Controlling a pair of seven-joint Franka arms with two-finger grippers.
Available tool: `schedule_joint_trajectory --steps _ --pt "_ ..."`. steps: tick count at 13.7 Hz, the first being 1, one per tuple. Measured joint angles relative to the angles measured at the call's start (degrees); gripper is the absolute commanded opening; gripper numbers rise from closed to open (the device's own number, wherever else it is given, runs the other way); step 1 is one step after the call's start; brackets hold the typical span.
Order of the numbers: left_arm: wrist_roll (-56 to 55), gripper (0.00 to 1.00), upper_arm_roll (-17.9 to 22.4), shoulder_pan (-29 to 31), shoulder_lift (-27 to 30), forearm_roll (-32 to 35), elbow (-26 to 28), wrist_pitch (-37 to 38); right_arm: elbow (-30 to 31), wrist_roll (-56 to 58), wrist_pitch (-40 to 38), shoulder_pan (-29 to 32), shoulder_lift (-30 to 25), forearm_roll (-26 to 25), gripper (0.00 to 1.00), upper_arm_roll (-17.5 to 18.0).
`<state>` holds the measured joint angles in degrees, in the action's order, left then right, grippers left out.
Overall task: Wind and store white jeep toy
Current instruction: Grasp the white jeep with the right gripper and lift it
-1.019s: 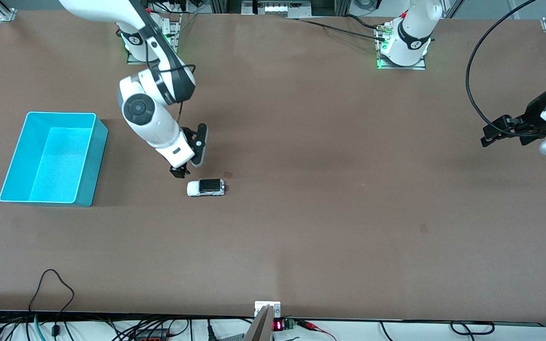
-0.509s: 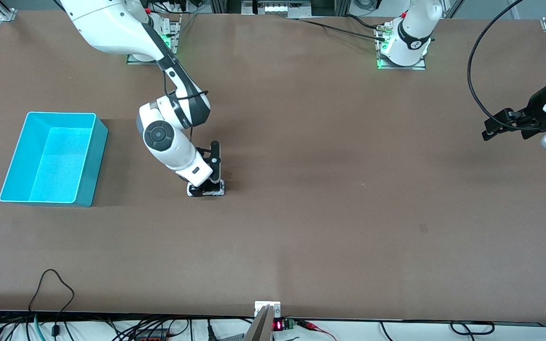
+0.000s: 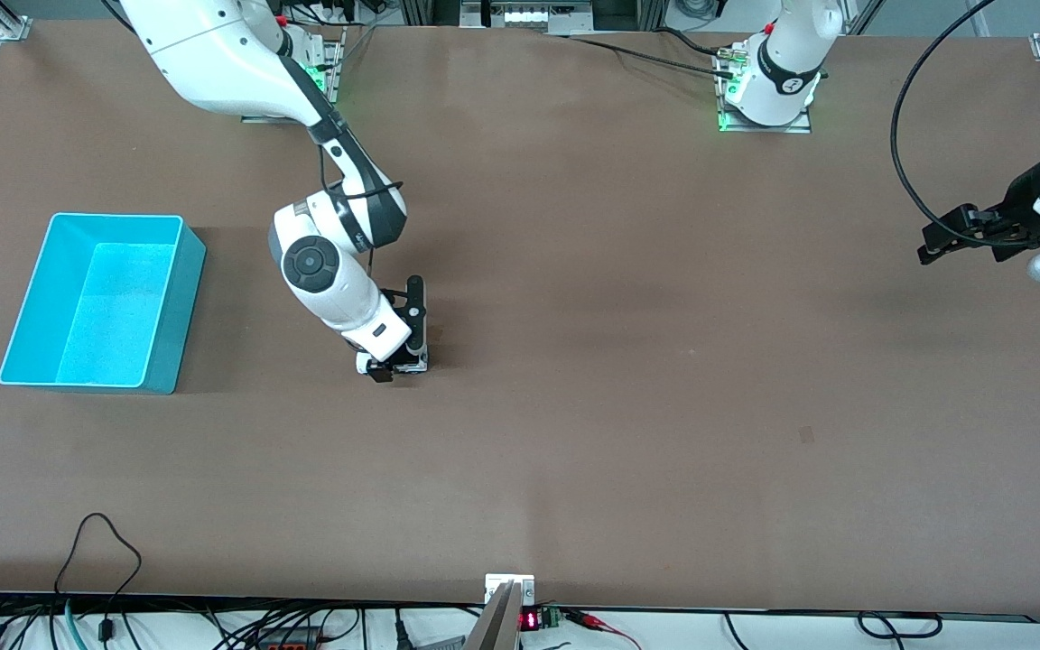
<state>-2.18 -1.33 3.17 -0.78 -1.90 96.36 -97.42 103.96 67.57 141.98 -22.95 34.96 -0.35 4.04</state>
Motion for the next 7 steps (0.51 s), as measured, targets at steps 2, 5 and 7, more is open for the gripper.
schedule_joint_trajectory --steps 2,5,7 --pt "0.0 1.0 0.0 0.0 0.0 0.0 0.0 0.0 -0.05 0.0 0.85 -0.82 1.13 0.0 0.97 -0.85" --pt "0.0 1.0 0.0 0.0 0.01 0.0 0.0 0.03 -0.2 0.01 1.22 -1.24 2.19 0.0 0.27 -1.32" --pt "0.0 1.0 0.0 0.0 0.01 0.0 0.0 0.12 -0.45 -0.62 1.33 -1.24 2.25 0.08 0.05 -1.39"
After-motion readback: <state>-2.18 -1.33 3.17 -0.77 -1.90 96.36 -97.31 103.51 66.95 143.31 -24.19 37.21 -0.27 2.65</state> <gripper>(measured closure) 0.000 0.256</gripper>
